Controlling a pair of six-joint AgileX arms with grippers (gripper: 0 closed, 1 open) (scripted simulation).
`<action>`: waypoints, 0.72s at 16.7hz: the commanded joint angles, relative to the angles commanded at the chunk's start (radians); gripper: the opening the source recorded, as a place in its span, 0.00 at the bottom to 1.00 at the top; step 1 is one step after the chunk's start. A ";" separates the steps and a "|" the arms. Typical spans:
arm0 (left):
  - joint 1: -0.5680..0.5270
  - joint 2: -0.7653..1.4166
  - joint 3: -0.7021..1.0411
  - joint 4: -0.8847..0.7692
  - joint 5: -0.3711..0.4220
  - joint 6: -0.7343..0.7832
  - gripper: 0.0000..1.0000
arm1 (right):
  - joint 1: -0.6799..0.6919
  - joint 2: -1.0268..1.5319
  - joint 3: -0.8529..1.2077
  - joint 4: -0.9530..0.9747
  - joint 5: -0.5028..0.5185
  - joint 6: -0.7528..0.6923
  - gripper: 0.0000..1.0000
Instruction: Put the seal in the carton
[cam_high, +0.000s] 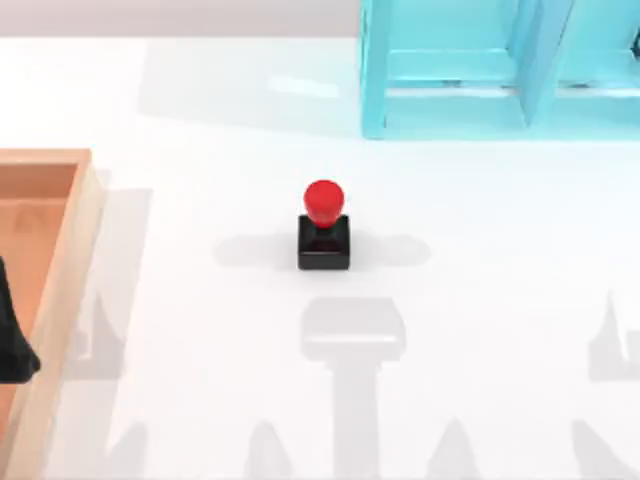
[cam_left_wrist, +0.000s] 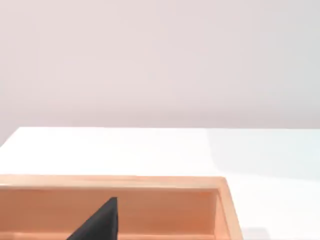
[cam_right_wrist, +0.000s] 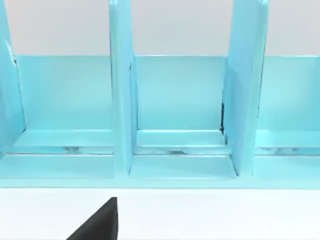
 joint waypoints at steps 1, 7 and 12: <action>0.000 0.000 0.000 0.000 0.000 0.000 1.00 | 0.000 0.000 0.000 0.000 0.000 0.000 1.00; 0.000 0.147 0.130 -0.095 -0.028 -0.052 1.00 | 0.000 0.000 0.000 0.000 0.000 0.000 1.00; -0.013 0.550 0.461 -0.331 -0.080 -0.193 1.00 | 0.000 0.000 0.000 0.000 0.000 0.000 1.00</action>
